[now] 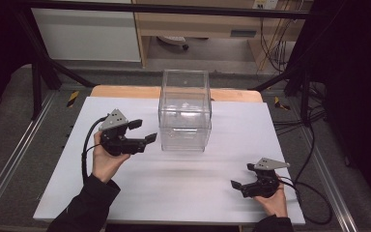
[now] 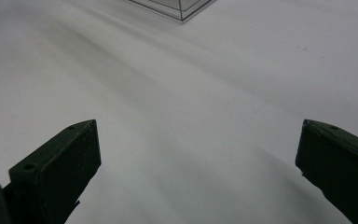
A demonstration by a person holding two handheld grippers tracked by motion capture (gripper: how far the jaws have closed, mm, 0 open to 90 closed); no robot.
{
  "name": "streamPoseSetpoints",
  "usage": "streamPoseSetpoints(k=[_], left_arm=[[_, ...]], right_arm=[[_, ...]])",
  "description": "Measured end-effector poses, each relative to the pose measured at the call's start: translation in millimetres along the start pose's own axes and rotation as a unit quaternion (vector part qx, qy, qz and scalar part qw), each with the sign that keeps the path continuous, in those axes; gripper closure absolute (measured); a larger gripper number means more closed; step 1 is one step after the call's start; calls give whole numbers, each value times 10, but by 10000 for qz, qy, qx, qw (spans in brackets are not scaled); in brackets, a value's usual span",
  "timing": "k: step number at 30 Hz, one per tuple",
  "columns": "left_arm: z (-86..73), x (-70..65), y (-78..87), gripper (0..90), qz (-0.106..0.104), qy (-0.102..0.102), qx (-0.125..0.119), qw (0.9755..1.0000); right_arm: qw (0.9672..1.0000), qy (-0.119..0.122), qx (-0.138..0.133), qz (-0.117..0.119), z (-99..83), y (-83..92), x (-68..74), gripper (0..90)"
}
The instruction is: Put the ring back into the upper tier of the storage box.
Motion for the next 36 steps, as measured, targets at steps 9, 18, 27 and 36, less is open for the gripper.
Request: streamPoseSetpoints(k=[9,18,27,36], left_arm=[[-308,145,-8,117,140,-52,198,9997],[-602,269,11,76,258,-109,379,9989],[-948,429,66,61,459,-122,634,9969],[-1204,654,214,61,642,-36,765,9950]], right_arm=[[10000,-12,-3,-3,1,2,-1,4],[10000,-15,3,-8,1,1,-1,4],[10000,-21,-11,-17,3,1,-2,4],[10000,-25,-20,-17,3,1,-2,4]])
Point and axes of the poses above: each handheld gripper's, and its own axes: y roughly backward along the jaws, z roughly out of its top, x roughly to its left, the point moved 8 cm from there along -y, roughly forward along the jaws, and after that the axes turned 15 degrees about y, right-handed, at the moved point
